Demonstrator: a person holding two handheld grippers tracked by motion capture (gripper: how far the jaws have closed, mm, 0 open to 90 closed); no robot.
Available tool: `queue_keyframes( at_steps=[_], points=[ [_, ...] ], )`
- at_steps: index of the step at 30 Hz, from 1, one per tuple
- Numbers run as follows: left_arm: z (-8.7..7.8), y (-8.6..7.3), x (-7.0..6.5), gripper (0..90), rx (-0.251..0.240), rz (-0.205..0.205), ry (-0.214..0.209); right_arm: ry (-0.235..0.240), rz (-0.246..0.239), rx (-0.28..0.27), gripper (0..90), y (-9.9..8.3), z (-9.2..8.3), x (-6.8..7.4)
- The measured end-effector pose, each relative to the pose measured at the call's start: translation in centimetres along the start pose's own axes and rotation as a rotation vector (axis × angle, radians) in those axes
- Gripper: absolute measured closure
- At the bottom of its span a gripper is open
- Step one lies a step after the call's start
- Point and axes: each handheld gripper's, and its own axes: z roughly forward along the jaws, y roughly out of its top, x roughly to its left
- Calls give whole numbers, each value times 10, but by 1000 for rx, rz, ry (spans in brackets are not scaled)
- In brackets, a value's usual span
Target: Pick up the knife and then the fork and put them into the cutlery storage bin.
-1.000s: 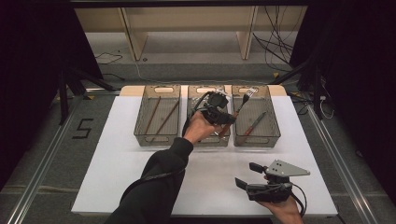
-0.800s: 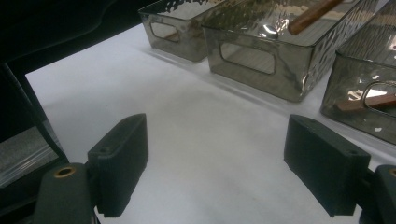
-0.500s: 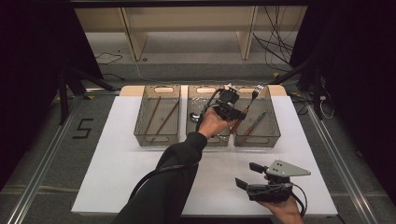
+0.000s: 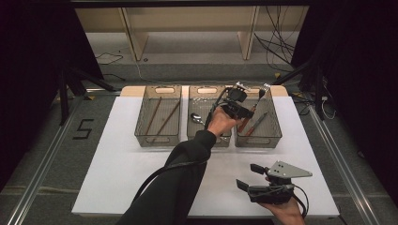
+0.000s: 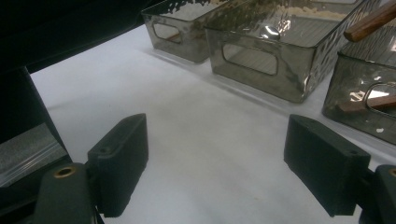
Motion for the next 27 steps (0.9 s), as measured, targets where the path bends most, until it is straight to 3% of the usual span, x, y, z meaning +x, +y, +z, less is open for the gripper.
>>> queue_keyframes(
  at_steps=[27],
  points=[
    [20, -8, 2, 760, 10, -25, 23, 2, -2, 0, 226, 0, -1, 1]
  ],
)
